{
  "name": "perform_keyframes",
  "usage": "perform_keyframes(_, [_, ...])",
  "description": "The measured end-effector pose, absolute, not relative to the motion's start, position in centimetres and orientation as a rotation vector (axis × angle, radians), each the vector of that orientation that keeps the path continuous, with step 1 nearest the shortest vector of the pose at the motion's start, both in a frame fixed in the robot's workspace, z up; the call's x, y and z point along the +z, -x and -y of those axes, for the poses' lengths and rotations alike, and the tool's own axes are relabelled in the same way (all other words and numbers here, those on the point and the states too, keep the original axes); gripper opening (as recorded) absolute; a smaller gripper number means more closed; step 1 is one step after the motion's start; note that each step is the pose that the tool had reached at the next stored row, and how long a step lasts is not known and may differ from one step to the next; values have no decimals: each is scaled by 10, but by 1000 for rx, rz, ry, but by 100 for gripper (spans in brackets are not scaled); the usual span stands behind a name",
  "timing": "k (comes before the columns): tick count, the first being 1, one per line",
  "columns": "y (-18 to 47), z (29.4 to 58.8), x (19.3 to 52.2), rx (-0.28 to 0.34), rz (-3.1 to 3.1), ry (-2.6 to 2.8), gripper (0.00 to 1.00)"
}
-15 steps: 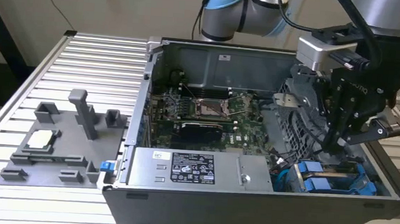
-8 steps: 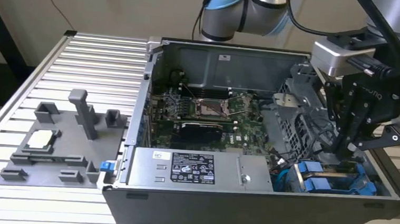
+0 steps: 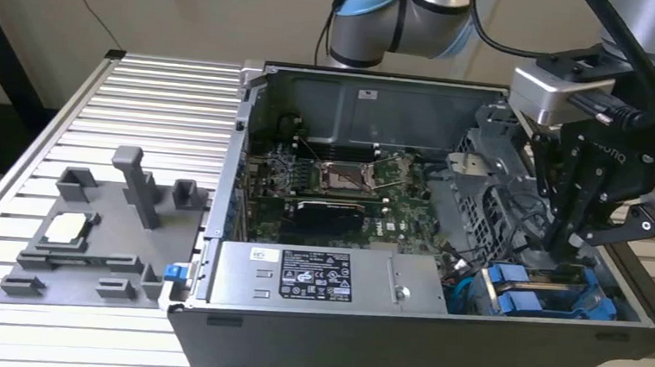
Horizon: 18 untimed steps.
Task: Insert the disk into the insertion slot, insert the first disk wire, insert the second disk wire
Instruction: 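Insert the second disk wire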
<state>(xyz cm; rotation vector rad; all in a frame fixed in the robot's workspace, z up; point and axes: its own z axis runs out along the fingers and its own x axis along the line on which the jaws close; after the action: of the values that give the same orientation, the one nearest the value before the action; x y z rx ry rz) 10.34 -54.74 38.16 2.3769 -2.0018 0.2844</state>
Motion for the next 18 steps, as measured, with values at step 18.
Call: perform_keyframes(18, [-104,548,382,93,2137,-2400,16])
